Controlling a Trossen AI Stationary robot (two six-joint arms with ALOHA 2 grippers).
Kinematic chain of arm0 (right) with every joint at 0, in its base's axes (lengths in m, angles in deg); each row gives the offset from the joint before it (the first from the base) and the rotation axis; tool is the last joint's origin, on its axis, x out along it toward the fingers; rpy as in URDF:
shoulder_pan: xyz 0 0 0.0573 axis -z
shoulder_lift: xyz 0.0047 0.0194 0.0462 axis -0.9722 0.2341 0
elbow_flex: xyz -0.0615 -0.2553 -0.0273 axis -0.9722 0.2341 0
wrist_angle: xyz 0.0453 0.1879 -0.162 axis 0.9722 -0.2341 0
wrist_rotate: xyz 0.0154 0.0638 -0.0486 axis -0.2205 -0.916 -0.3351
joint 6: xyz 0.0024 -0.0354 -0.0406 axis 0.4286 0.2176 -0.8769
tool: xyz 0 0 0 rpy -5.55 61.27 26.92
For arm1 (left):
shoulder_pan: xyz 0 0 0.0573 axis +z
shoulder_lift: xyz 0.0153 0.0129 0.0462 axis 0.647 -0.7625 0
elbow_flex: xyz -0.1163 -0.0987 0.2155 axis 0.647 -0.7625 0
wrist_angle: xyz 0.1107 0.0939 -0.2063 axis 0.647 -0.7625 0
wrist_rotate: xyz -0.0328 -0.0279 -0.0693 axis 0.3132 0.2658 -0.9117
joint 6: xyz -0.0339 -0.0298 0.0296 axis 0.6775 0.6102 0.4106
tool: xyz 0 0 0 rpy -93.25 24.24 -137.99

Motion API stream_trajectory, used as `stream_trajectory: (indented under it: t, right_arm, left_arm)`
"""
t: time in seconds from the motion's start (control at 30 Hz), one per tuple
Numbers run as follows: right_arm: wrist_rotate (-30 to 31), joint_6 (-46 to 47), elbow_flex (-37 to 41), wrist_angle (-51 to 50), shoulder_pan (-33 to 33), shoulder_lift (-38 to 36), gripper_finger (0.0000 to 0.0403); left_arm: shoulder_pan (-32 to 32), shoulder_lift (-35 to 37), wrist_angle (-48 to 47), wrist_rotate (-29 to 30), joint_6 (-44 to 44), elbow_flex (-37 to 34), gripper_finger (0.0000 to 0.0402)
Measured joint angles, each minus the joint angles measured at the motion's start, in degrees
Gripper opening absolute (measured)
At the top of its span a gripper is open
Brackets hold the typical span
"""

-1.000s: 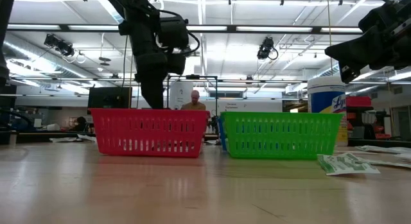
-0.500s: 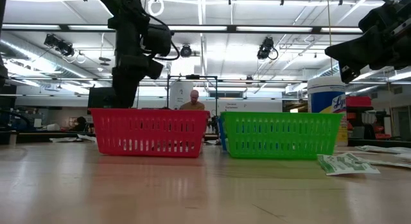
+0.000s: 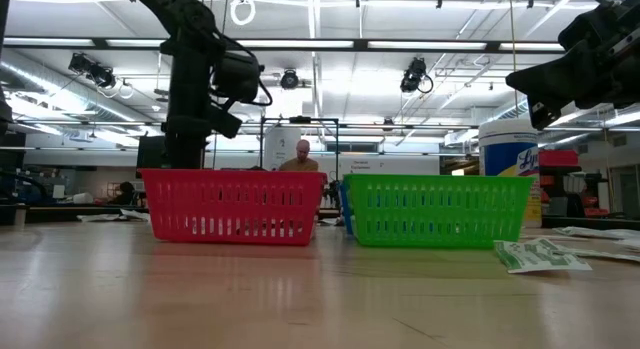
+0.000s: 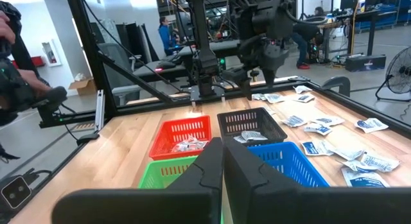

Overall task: Pick & Place First Aid Supplies
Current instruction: Put the gray towelette pack into the black bin

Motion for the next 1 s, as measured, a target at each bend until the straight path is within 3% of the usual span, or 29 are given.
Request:
stream_trajectory:
  t: [0.2,0.47,0.63,1.0]
  right_arm:
    - [0.0,0.0,0.0,0.0,0.0,0.0,0.0018]
    - [0.0,0.0,0.0,0.0,0.0,0.0,0.0018]
    - [0.0,0.0,0.0,0.0,0.0,0.0,0.0018]
    - [0.0,0.0,0.0,0.0,0.0,0.0,0.0018]
  left_arm:
    - [0.0,0.0,3.6,0.2,-1.9,-0.1,0.0371]
    - [0.8,0.0,3.7,-4.1,2.5,-1.0,0.0378]
    - [1.0,0.0,3.7,-4.4,3.6,-2.7,0.0398]
    - [2.3,0.0,6.1,-5.0,3.6,-7.1,0.0398]
